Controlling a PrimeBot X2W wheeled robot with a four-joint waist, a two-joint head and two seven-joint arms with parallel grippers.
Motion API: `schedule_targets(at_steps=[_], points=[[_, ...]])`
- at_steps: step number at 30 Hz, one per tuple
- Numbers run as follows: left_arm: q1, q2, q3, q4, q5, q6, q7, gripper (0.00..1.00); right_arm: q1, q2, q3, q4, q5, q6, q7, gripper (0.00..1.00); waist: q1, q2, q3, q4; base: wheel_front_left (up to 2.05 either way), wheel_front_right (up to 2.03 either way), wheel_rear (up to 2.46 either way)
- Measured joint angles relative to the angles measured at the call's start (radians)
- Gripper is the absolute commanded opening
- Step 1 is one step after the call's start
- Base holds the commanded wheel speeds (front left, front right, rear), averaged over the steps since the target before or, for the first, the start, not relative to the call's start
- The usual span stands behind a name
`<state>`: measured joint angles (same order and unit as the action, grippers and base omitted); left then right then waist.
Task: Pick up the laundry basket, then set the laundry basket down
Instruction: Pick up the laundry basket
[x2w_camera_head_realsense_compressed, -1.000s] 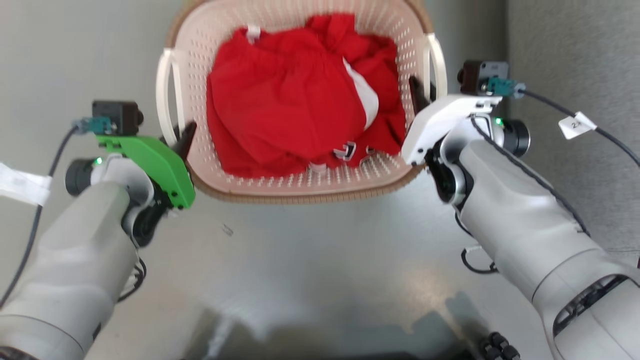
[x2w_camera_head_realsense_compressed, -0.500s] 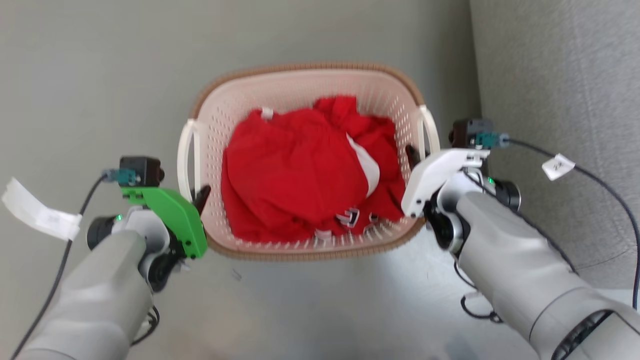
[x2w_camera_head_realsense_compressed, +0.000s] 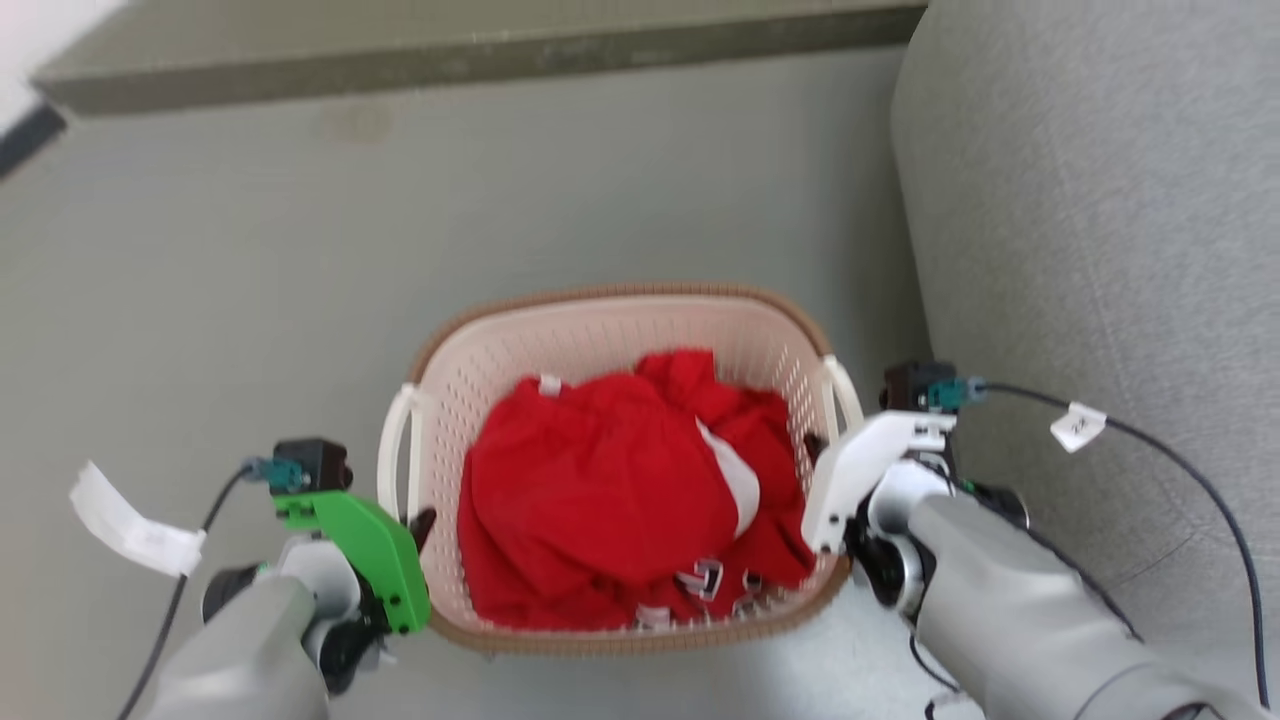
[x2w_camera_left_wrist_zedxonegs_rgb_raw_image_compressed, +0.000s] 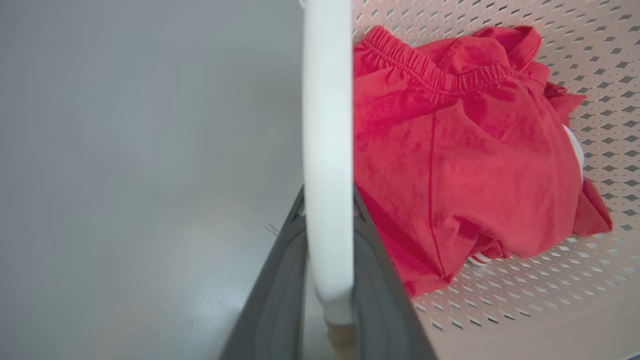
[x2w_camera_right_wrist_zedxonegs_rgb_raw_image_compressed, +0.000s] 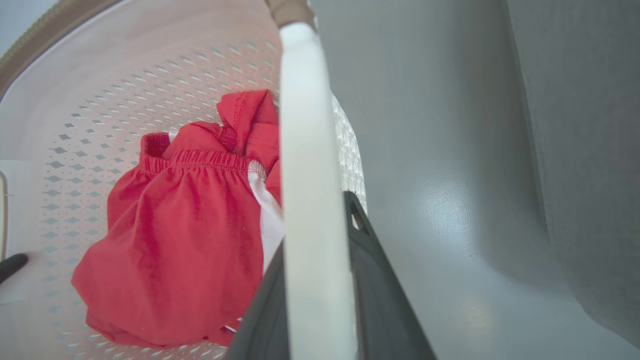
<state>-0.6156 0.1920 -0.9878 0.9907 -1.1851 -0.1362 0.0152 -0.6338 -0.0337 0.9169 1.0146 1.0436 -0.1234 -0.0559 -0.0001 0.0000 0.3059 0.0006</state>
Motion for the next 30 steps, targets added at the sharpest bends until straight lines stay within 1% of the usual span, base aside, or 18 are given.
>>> schedule_targets(at_steps=[8, 10, 19, 30], points=[[0.052, -0.027, -0.012, 0.035, -0.007, 0.000, 0.021, 0.00, 0.071, 0.000, 0.016, 0.014, 0.035, 0.002, 0.027, 0.00, 0.0000, 0.0000, -0.109, -0.009, 0.00, 0.00, 0.00], [0.064, -0.033, -0.013, 0.043, -0.008, 0.000, 0.028, 0.00, 0.088, 0.000, 0.021, 0.016, 0.045, 0.009, 0.034, 0.00, 0.0000, 0.0000, -0.134, -0.011, 0.00, 0.00, 0.00], [0.107, -0.057, -0.015, 0.073, -0.037, 0.000, 0.063, 0.00, 0.136, -0.006, 0.045, 0.023, 0.075, 0.012, 0.068, 0.00, 0.0000, 0.0000, -0.227, -0.017, 0.00, 0.00, 0.00], [0.108, -0.070, -0.020, 0.097, -0.037, 0.003, 0.091, 0.00, 0.142, -0.009, 0.065, 0.022, 0.096, 0.011, 0.100, 0.00, -0.0001, 0.0000, -0.238, -0.016, 0.00, 0.00, 0.00]])
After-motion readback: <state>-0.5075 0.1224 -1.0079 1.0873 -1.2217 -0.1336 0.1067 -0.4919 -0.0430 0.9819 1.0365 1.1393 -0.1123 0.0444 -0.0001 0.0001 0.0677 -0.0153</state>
